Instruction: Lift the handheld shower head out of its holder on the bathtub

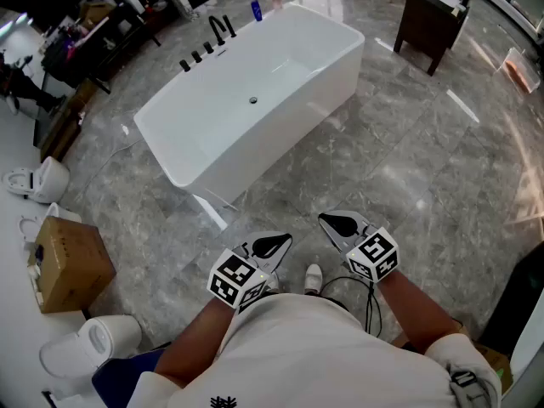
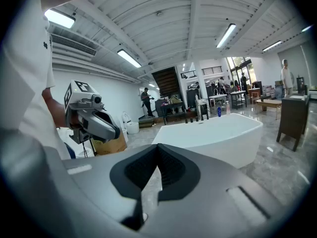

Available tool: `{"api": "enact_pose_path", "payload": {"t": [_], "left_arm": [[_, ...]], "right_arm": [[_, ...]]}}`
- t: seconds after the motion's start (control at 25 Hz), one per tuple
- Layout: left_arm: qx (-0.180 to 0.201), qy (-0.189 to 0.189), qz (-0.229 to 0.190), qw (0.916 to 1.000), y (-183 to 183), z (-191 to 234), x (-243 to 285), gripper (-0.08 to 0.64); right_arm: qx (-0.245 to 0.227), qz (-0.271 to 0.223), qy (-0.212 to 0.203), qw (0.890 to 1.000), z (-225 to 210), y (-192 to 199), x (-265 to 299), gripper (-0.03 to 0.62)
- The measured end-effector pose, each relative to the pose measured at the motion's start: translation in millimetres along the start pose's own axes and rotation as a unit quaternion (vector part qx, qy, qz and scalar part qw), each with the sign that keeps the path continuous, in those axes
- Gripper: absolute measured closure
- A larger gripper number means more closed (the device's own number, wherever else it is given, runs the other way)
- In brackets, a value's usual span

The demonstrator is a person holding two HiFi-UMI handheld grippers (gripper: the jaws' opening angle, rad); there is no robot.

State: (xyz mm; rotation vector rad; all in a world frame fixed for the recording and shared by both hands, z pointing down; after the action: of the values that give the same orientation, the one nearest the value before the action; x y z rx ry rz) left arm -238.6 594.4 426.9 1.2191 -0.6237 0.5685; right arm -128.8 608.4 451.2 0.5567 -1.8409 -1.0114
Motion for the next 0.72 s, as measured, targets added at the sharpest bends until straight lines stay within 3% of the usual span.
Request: {"api": "enact_pose_path", "payload": {"t": [0.32,0.48,0.52,0.6,0.72], "left_arm": [[-0.007,0.015,-0.015,0.9997,-5,1,6,0.554],[-0.014,0.025,-0.025,0.9993,-5,22,2,0.554],[-0.013,0.027,-0.028,0.9992,-6,28,2,0.554],[-0.006,0.031,-0.034,0.9989,-10,43,2,0.554],[0.008,0.042,-0.039,0.9983,-18,70,1,0.554]], "right_arm": [[-0.029,0.031,0.0,0.999,-3,-1,20,0.581],[-0.011,0.002,0.011,1.0,-10,-20,31,0.579],[-0.003,-0.007,0.014,1.0,-13,-25,33,0.563],[0.011,-0.019,0.024,0.999,-23,-34,39,0.393],[0.019,-0.021,0.056,0.998,-41,-49,54,0.375]]}}
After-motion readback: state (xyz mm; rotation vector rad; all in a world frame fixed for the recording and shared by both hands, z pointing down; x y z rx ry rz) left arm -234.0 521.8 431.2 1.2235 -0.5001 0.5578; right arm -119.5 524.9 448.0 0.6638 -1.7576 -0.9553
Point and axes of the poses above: the fingertips, and each gripper's own axes: x forward along the fingers, z to its left, y out of its underside, the point moved 3 cm from there along -x, backward along the fingers, and after that the axes turned 13 degrees about z, right-handed, at the moved point
